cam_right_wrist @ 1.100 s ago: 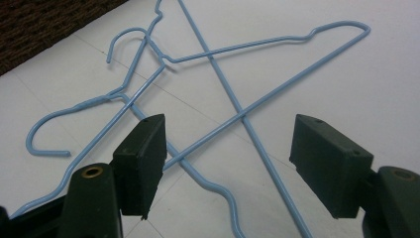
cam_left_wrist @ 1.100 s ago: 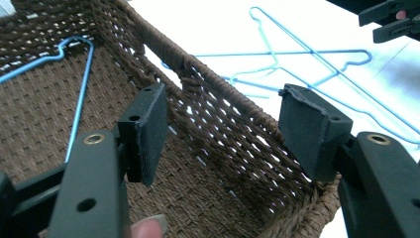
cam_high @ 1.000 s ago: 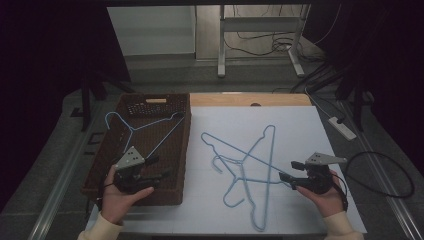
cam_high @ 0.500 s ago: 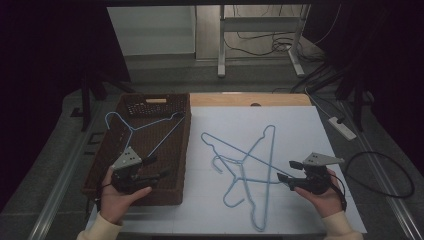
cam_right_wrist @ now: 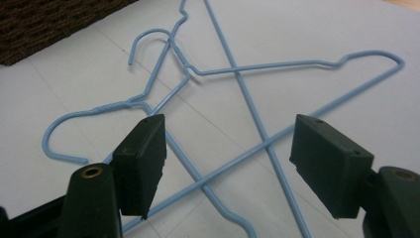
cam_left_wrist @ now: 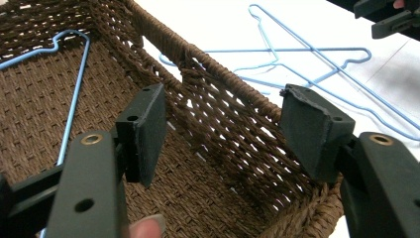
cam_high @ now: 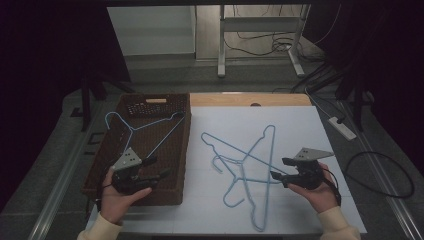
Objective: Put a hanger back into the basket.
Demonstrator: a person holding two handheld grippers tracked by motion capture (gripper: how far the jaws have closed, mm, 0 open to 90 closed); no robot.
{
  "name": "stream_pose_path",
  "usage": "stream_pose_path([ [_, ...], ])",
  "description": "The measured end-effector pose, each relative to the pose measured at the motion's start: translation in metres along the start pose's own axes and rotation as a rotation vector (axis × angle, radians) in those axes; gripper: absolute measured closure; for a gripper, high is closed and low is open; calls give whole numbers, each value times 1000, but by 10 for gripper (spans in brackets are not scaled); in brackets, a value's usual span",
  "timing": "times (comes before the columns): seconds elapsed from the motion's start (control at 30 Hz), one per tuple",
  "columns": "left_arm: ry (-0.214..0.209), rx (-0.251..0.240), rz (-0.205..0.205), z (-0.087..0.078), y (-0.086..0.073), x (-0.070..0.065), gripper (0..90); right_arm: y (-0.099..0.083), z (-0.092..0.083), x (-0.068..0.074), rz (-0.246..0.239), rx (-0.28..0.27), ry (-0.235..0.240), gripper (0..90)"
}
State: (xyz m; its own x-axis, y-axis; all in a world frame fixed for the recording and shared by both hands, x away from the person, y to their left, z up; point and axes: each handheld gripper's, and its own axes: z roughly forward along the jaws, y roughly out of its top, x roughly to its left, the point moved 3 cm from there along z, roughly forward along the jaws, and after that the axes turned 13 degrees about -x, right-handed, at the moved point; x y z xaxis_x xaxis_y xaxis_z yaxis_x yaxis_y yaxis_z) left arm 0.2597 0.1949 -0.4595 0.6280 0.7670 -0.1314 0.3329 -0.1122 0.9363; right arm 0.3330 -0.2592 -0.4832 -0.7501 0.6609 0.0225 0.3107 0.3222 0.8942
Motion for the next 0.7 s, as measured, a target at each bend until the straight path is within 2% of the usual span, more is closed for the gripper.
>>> stream_pose_path([
  [0.2,-10,3,7,2,0,-2,356,17,23,6,-50,80,41,293],
  [0.4,-13,1,11,2,0,-2,356,35,57,11,-83,137,75,291],
  [0.43,-13,1,11,2,0,-2,356,35,57,11,-83,137,75,291],
  [0.47,-14,2,11,2,-1,-2,356,38,69,12,-93,160,81,292],
  [0.57,-16,3,12,2,-1,-2,356,39,83,11,-89,185,94,297],
  [0.6,-16,4,12,3,-1,-2,356,39,83,11,-89,185,94,297],
  [0.63,-17,5,13,3,-1,-2,356,39,94,12,-90,208,107,301],
  [0.7,-17,4,16,3,-1,-2,356,38,98,13,-93,218,110,303],
])
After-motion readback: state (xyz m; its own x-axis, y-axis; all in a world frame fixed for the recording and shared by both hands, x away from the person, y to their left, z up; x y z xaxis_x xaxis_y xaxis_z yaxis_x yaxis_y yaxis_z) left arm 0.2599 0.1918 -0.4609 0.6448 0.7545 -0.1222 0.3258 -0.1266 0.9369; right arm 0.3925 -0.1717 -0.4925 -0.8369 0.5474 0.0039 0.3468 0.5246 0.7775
